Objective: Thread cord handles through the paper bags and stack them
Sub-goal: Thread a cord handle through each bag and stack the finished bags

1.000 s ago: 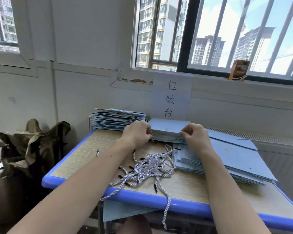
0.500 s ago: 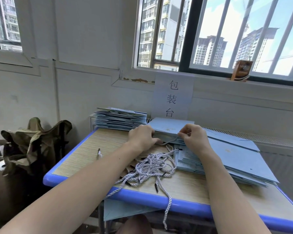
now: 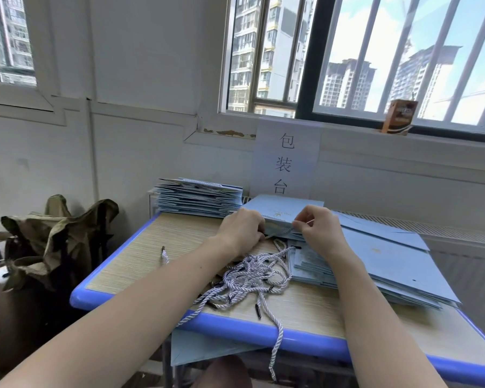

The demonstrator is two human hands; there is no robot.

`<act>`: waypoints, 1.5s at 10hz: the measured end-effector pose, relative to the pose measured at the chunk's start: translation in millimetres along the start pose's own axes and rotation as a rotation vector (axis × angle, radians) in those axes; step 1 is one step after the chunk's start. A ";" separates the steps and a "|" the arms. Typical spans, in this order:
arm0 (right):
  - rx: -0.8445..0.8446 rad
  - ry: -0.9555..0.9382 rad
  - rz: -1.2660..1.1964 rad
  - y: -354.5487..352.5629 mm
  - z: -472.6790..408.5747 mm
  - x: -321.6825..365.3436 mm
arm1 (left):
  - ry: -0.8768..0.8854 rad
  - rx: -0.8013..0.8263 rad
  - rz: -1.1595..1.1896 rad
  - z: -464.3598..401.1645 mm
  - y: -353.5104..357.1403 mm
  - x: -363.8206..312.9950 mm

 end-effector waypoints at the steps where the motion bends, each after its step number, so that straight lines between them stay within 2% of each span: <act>1: 0.001 -0.008 0.006 -0.1 0.5 1.2 | 0.011 0.003 -0.023 -0.3 1.8 0.3; 3: 0.001 -0.006 0.010 0.0 1.5 1.4 | 0.092 0.095 -0.077 -1.1 12.2 -0.2; 6: -0.034 0.004 0.073 -0.6 1.6 1.7 | 0.101 0.171 0.206 -3.0 5.2 0.1; 11: -0.109 0.122 0.124 -3.0 -1.4 -7.3 | 0.158 0.331 0.331 3.1 4.1 -9.7; 12: -0.103 0.124 0.111 -4.5 -1.4 -7.6 | 0.152 0.321 0.346 3.0 4.9 -10.1; 15: -0.016 -0.002 0.101 1.1 2.1 3.4 | 0.170 -0.035 0.195 -1.9 0.4 -4.6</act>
Point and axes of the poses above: each hand's wrist, its own z-axis away from the middle knuckle, its own y-axis out of the palm, x = y × z, the point moved 6 cm from there along -z, towards the middle knuckle, and after that the axes turned 8 degrees about -x, right-handed, at the moved point
